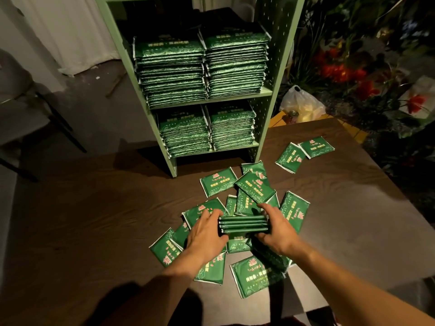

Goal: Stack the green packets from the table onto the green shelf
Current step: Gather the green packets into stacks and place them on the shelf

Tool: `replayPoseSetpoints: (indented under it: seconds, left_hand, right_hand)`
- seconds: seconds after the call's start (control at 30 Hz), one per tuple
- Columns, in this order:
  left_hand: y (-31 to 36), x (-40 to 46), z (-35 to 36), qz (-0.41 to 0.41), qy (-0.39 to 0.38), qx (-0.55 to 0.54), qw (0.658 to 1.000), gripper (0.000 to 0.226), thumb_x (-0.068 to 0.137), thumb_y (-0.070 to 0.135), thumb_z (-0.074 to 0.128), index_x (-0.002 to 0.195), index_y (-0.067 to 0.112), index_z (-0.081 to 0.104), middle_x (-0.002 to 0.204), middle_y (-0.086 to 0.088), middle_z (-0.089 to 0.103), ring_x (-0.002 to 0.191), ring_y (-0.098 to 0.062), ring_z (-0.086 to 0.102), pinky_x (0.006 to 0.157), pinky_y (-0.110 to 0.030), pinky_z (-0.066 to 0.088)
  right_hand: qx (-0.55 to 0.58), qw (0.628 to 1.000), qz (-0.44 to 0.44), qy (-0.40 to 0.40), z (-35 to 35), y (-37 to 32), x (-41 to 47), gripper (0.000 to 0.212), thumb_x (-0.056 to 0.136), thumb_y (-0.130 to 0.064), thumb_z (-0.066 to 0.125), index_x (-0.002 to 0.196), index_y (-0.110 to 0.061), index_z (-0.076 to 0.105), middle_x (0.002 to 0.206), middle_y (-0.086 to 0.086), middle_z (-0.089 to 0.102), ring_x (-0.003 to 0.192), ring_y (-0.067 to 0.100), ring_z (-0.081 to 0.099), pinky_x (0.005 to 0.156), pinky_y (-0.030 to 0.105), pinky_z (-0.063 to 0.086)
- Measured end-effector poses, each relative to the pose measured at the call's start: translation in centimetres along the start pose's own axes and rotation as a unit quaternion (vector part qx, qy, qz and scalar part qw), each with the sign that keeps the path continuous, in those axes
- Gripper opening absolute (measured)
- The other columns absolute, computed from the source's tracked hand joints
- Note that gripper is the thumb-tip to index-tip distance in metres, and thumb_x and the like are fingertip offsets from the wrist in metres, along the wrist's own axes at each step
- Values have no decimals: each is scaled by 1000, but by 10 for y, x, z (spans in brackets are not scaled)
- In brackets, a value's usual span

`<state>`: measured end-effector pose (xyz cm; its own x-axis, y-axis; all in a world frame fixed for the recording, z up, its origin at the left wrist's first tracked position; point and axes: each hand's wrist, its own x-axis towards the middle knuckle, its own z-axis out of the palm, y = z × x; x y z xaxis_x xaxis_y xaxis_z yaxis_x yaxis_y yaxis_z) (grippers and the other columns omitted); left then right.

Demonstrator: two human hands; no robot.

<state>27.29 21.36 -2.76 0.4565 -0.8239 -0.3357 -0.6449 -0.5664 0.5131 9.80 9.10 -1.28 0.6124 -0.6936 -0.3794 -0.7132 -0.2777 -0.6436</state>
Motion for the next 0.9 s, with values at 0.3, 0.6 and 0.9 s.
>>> replayPoseSetpoints:
  seconds: [0.3,0.6,0.9]
  left_hand:
    - [7,8,-15,-14,-49,-99,994,37,89,17,74,120,24,55,106,-3,65,91,-21,65,90,-47,57]
    - [29,18,-90,49,-43,-64,996,39,93,21,71,130,21,57,100,-1,67,80,-11,63,77,-28,53]
    - [60,11,-173,94,-33,-22,995,62,96,27,68,150,14,39,65,9,55,45,4,50,46,-14,37]
  right_hand:
    - [-10,997,3,-72,-19,-12,12,27,87,-14,75,98,-29,56,96,-16,63,86,-4,59,79,9,49]
    - [56,994,-48,-81,-78,-58,16,34,84,-2,77,103,-24,60,102,6,71,83,16,74,82,33,61]
    - [107,987,-109,-48,-134,-97,21,70,74,-39,85,136,-21,58,125,1,68,112,17,66,105,40,50]
